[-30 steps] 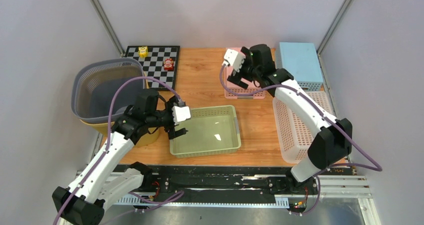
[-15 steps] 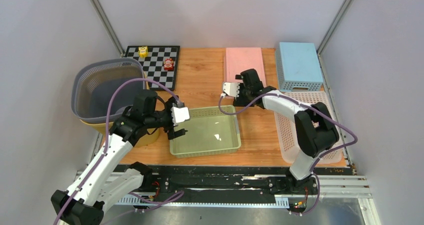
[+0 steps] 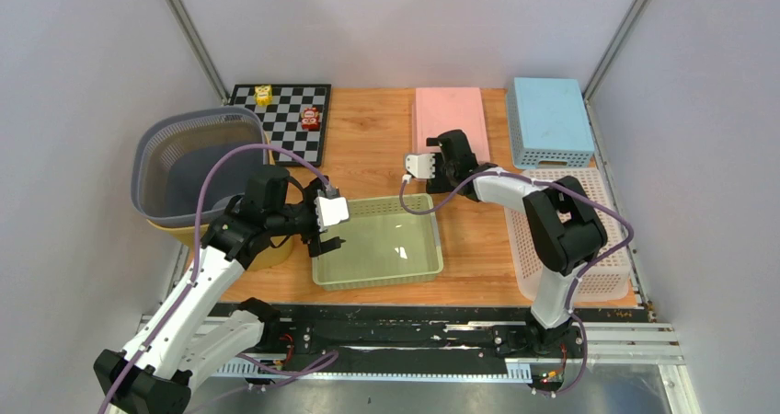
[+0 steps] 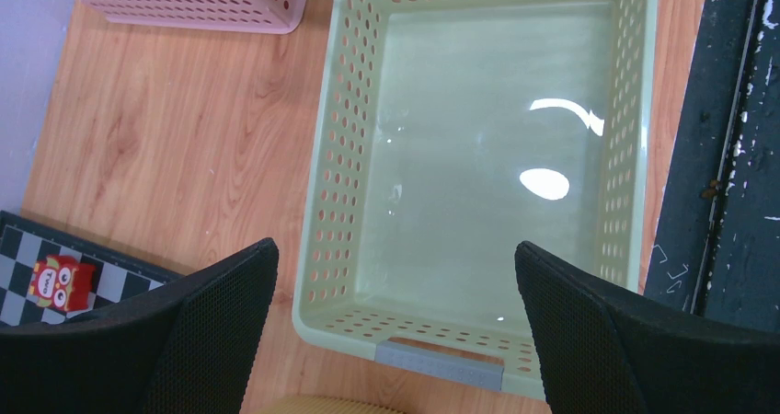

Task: Turn the large container upside down
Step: Move the container to the center of the board.

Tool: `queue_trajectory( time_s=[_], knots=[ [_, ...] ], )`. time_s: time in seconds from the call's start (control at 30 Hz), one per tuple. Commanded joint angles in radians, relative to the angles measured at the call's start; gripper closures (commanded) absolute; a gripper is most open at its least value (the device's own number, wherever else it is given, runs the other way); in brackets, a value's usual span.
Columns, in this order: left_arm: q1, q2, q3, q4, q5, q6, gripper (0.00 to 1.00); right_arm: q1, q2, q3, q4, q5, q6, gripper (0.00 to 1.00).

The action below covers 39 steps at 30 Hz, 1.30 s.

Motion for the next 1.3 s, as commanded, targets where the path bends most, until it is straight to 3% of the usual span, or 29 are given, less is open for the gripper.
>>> queue_trajectory(
  time_s=[0.0,0.3,0.7,1.27],
  knots=[
    [0.008,-0.002,-0.004,-0.015,0.010,0.011,0.00,0.008,0.046,-0.021,0.066,0.027,-0.031,0.00],
    [0.008,0.002,-0.003,-0.016,0.008,0.012,0.00,0.006,0.087,-0.052,0.170,0.051,-0.059,0.03],
    [0.009,0.004,-0.003,-0.017,0.010,0.013,0.00,-0.030,0.100,-0.014,0.108,0.020,-0.045,0.16],
    [0.009,0.007,-0.004,-0.016,0.009,0.015,0.00,-0.130,0.126,0.016,0.101,-0.021,-0.083,0.17]
  ],
)
